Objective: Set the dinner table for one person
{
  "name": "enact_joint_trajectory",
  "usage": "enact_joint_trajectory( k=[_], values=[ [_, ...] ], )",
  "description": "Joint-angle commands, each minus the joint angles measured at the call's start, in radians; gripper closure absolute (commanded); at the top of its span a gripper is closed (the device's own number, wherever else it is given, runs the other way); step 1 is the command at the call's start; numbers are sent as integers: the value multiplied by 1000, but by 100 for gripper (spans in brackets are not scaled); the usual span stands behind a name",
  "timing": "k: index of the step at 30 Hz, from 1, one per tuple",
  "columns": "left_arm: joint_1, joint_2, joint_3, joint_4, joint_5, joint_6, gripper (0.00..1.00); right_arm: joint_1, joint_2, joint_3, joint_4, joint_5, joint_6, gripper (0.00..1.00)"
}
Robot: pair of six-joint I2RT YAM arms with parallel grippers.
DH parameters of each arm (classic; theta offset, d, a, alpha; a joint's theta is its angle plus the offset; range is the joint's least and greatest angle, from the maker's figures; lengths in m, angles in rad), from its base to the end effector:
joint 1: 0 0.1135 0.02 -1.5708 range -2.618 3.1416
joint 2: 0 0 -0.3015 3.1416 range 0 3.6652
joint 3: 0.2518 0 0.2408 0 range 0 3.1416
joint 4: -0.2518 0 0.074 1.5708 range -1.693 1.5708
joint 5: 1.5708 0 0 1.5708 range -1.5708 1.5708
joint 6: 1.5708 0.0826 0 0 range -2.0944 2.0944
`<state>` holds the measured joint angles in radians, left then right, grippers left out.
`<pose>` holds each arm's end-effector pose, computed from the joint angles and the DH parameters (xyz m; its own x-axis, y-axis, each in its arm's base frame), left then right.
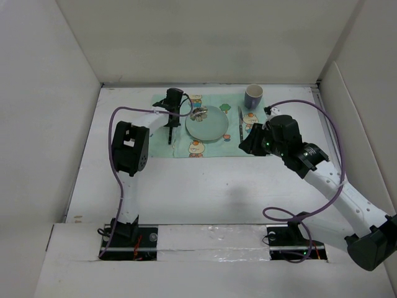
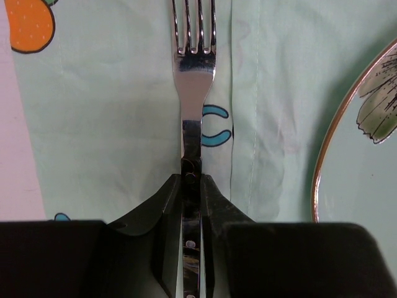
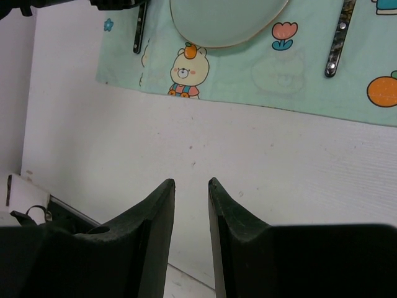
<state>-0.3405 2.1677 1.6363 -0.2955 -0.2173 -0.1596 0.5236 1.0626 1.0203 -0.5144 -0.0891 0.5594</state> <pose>0.5014 -0.1588 0.1826 -0.7147 0.0886 -0.6938 0.0759 0.9959 0.0490 0.2055 0.1271 0.3444 -0.6868 0.2138 -0.6946 -0.2347 0.8393 0.4904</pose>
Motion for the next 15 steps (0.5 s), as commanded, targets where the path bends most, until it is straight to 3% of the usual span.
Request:
enact_joint_trajectory(
  k=[1, 15],
  values=[
    [1, -111, -7, -31, 1, -40, 100, -7, -1, 18, 25, -32, -21, 66],
    [1, -86, -64, -10, -2, -40, 100, -7, 19, 23, 19, -37, -27, 66]
  ],
)
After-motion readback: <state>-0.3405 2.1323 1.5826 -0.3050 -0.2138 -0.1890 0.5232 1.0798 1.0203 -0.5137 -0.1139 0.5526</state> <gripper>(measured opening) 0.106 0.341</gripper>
